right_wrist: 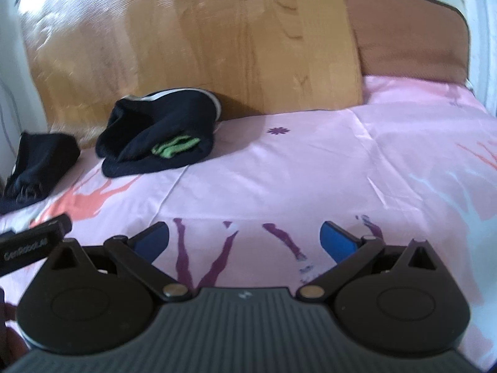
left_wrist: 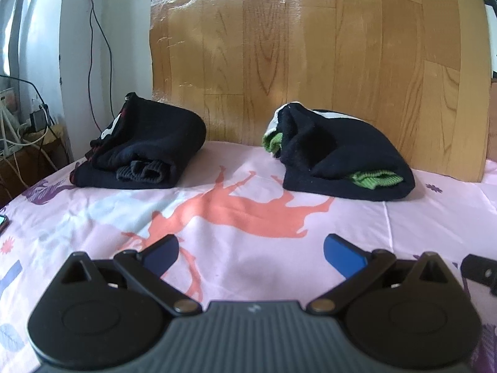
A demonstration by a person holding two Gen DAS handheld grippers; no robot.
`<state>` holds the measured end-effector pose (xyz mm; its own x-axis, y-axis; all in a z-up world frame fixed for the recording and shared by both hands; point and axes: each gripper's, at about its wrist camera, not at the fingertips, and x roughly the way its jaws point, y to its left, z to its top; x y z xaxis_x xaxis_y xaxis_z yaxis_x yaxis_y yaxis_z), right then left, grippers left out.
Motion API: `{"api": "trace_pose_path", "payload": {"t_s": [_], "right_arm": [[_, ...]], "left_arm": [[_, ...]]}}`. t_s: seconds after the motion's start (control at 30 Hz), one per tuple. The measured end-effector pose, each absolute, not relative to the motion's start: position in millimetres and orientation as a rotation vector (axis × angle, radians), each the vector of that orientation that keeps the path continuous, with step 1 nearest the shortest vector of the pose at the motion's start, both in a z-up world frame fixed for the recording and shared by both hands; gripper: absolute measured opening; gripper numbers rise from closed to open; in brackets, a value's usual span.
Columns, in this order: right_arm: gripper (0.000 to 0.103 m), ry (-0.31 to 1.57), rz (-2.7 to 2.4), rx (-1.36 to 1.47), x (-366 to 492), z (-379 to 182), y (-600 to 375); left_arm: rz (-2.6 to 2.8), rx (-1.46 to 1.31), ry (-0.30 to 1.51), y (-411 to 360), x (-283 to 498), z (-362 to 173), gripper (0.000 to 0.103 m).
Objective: Fold small clothes
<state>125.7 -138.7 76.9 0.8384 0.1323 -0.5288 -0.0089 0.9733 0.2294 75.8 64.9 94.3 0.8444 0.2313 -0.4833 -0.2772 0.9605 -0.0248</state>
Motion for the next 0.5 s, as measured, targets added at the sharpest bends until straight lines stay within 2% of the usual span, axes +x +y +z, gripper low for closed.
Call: {"api": "trace_pose_path", "payload": {"t_s": [0.5], "right_arm": [[0.103,0.582,0.086,0.286,127.7,76.1,-150.0]], "left_arm": [[0.245,-0.050,0.481,57.1,75.3,95.3,0.103]]}}
